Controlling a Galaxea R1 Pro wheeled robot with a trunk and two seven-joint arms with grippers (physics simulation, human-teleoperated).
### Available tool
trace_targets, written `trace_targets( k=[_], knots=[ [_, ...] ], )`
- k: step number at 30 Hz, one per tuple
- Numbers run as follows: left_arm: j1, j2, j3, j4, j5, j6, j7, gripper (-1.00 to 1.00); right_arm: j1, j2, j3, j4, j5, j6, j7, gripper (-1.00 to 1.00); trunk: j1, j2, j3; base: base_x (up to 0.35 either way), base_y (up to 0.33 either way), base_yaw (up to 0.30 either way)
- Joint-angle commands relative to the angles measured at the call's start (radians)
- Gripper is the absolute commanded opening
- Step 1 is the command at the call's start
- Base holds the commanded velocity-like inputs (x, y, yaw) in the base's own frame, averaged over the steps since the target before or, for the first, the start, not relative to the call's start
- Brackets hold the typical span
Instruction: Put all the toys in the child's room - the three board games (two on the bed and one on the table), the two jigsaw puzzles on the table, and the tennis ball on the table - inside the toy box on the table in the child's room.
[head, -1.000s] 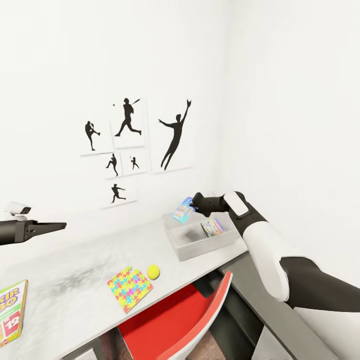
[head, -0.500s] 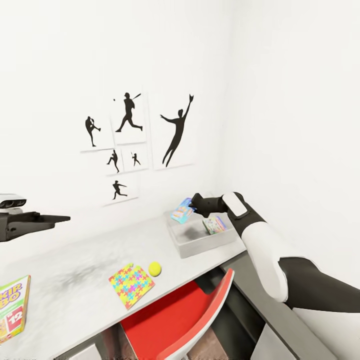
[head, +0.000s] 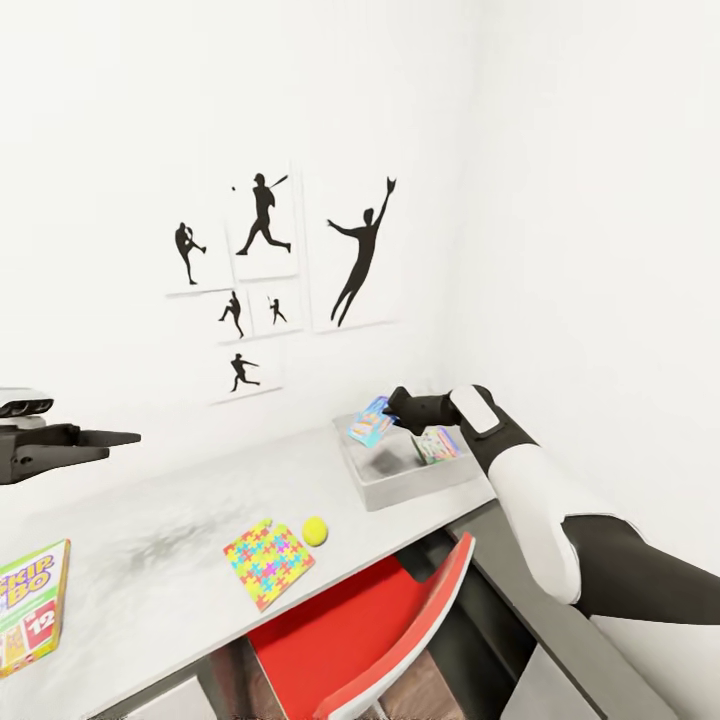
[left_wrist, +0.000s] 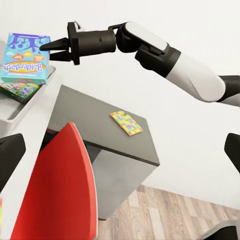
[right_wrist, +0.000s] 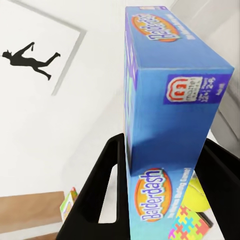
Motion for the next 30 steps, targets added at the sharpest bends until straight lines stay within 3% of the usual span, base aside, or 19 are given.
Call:
trace_targets(
  k=[1,24,30],
  knots=[
    [-0.001,0.0,-0.001,0.0,-0.001,0.011,-0.004,1.0,-0.001,0.0,-0.003,-0.001,-0.011,0.003,-0.01,-1.0,0.001,-0.003,-0.004,0.0,0.0,0.065],
    [-0.001,0.003,-0.006,0.002,-0.007,0.011,-0.004,1.0,-0.002,-0.011,-0.008,-0.01,-0.008,-0.009,-0.005,-1.0,0.001,-0.003,-0.042,0.0,0.0,0.065],
    [-0.001,0.003,-0.006,0.002,-0.008,0.011,-0.004,1.0,-0.002,-0.036,-0.012,-0.012,-0.009,-0.009,-0.005,-1.0,0.001,-0.003,-0.051,0.0,0.0,0.065]
  ],
)
